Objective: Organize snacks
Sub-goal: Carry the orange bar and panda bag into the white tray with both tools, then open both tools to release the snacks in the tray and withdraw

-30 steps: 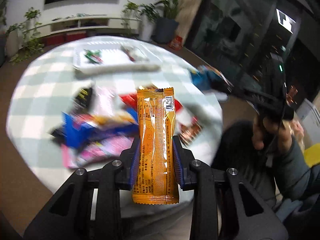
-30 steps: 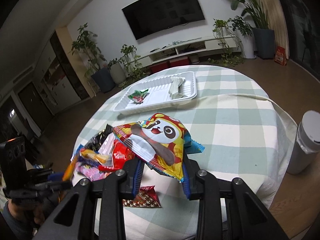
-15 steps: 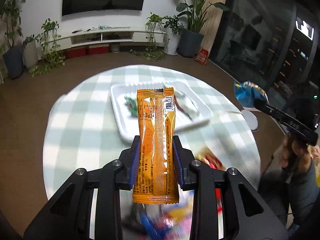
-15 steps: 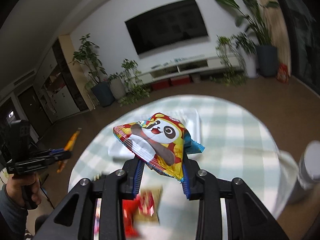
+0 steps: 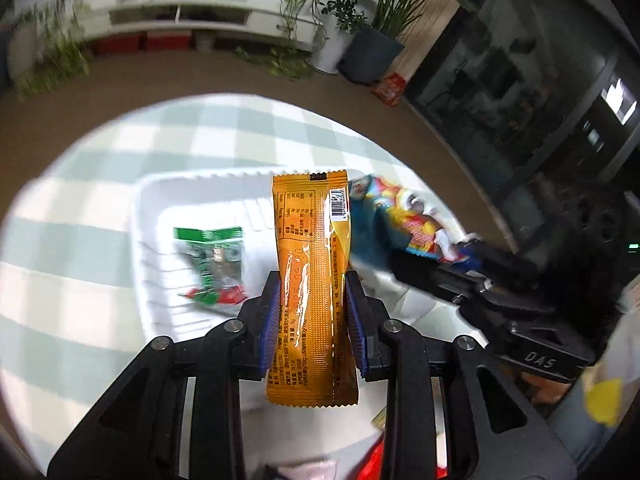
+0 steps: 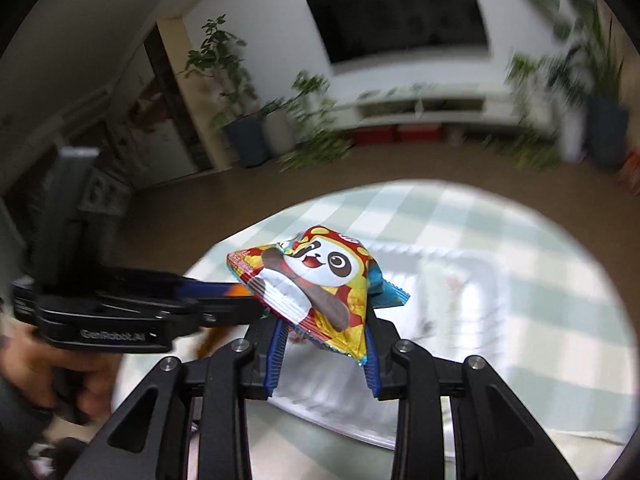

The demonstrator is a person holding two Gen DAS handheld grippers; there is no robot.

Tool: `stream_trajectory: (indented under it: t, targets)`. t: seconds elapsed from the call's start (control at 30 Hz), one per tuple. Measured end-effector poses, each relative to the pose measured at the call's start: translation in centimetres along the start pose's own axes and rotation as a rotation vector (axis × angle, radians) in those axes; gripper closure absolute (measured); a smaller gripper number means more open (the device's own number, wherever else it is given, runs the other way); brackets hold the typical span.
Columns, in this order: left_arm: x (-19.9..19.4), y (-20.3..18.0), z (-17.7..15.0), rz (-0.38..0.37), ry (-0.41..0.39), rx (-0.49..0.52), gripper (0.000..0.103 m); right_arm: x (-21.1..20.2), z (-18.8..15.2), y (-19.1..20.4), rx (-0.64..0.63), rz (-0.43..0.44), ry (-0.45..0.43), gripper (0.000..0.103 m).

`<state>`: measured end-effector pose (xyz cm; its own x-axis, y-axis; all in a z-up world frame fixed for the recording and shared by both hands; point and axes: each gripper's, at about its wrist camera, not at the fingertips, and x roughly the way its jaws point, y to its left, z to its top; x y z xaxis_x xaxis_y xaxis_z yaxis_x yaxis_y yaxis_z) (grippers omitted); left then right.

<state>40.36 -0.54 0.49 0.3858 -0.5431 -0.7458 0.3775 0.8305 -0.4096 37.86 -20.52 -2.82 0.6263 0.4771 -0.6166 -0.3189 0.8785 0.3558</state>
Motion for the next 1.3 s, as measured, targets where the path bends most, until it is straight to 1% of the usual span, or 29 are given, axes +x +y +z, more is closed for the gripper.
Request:
stream_trajectory:
  t: [0.03,0.1,0.13,0.2,0.27,0.47,0.57,0.63,0.67,0.73,0.8,0.87,0.93,1.0,1.07,1.13,1.17,1.2,1.3]
  targets:
    - [0.8,0.5,0.1,0.000,0.006,-0.015,0.075,0.5,-0.1,-1.0,0.040,0.026,0.014,0.068]
    - [1.9,1.6,0.3,-0.032,0.018,-0.043,0.075,1.6,-0.5,-2.7,0.111,0.082,0.050,0.068]
    - [2.5,2.2,0.3,-0.052,0.029,-0.060,0.075,2.0,-0.8,-2.8,0.127,0.087,0.064,0.068]
    - [3.6,2.9,-0.1,-0.055,0.050,-0.072,0.075,3.0,-1.3,-3.5,0.153,0.082,0.086,0.068]
    - [4.9,3.5,-0.3,-0.081,0.061,-0.088,0.075,3.7,-1.3,-4.1,0.189,0.114,0.095,0.068]
    - [6.5,3.7,-0.5,-0.090,0.070,-0.102,0.075,5.0,-1.9,-5.0,0.207,0.094,0.117,0.068]
    - [7.2,4.1,-0.4,-0.090,0.069,-0.132,0.074,5.1,-1.9,-5.4,0.214,0.094,0.113,0.068]
    - [7.4,4.3,-0.6,-0.069,0.071,-0.136,0.073,5.0,-2.0,-5.6,0.220,0.088,0.106,0.066]
    - [7.5,4.5,-0.7,-0.059,0.075,-0.142,0.067,5.0,-2.1,-5.7,0.223,0.083,0.106,0.066]
    - [7.4,4.8,-1.0,-0.061,0.070,-0.159,0.061,4.8,-2.1,-5.7,0.223,0.077,0.104,0.066]
    - [7.3,4.9,-1.1,-0.061,0.063,-0.165,0.058,4.7,-2.1,-5.6,0.217,0.071,0.103,0.066]
    - [7.2,4.8,-1.1,-0.062,0.059,-0.164,0.048,4.5,-2.2,-5.5,0.216,0.067,0.103,0.066]
    - [6.6,4.6,-1.2,-0.058,0.049,-0.160,0.046,4.4,-2.2,-5.4,0.217,0.066,0.101,0.064]
    - [6.2,4.5,-1.1,-0.065,0.039,-0.162,0.045,4.2,-2.2,-5.3,0.215,0.066,0.093,0.057]
    - [5.8,4.5,-1.1,-0.063,0.026,-0.169,0.038,3.8,-2.2,-5.2,0.219,0.067,0.085,0.053]
    - [5.1,4.4,-1.1,-0.078,0.013,-0.176,0.033,3.4,-2.1,-5.2,0.224,0.074,0.076,0.050]
    - [4.8,4.3,-1.1,-0.078,0.008,-0.175,0.030,3.1,-2.1,-5.1,0.226,0.077,0.072,0.045]
    - [4.5,4.1,-1.2,-0.080,0.004,-0.173,0.029,2.6,-2.0,-5.0,0.227,0.081,0.065,0.040]
    - [3.3,4.0,-1.3,-0.085,-0.011,-0.176,0.028,1.0,-1.9,-4.8,0.238,0.099,0.037,0.036]
